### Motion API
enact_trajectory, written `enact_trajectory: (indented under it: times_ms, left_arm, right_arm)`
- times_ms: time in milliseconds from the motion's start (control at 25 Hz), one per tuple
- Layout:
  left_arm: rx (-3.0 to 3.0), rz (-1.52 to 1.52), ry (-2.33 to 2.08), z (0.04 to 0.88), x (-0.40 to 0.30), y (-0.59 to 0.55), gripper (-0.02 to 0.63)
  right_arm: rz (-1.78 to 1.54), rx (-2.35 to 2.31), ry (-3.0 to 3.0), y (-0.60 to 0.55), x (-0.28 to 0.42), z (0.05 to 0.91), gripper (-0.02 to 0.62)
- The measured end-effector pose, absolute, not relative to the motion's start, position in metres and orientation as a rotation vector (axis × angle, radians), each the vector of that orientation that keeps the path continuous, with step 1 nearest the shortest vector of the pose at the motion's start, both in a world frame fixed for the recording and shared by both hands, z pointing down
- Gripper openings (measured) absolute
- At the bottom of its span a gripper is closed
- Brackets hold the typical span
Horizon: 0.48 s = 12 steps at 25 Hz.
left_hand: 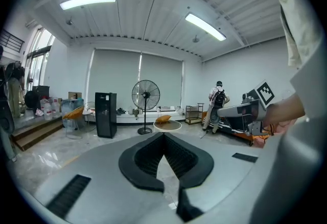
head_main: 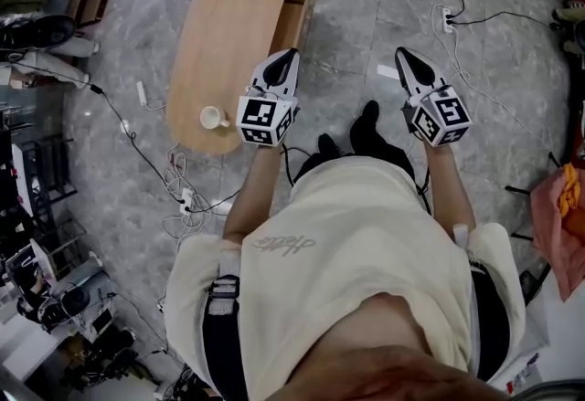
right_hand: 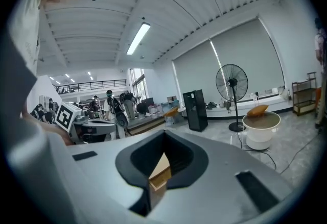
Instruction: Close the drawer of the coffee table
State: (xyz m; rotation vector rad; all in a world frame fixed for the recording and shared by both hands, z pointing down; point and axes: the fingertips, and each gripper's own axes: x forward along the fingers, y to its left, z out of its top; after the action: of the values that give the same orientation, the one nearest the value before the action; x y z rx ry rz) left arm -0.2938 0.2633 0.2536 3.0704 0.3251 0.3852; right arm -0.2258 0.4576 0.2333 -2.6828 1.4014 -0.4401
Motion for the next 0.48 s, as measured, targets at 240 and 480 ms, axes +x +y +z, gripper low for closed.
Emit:
enact_trajectory:
  times_ms: [240, 480]
  left_arm:
    - [3.077, 0.401, 0.227, 0.246, -0.240, 0.276, 0.005]
    - [3.086, 0.421, 0.098, 0.246, -0.204, 0.272, 0.005]
  right_arm:
    - [-0.460, -2.581, 1.467, 0.463, -0.160, 0.245, -0.006]
    - [-0.432, -2.507, 1.550, 0.460, -0.103, 0.242, -0.006]
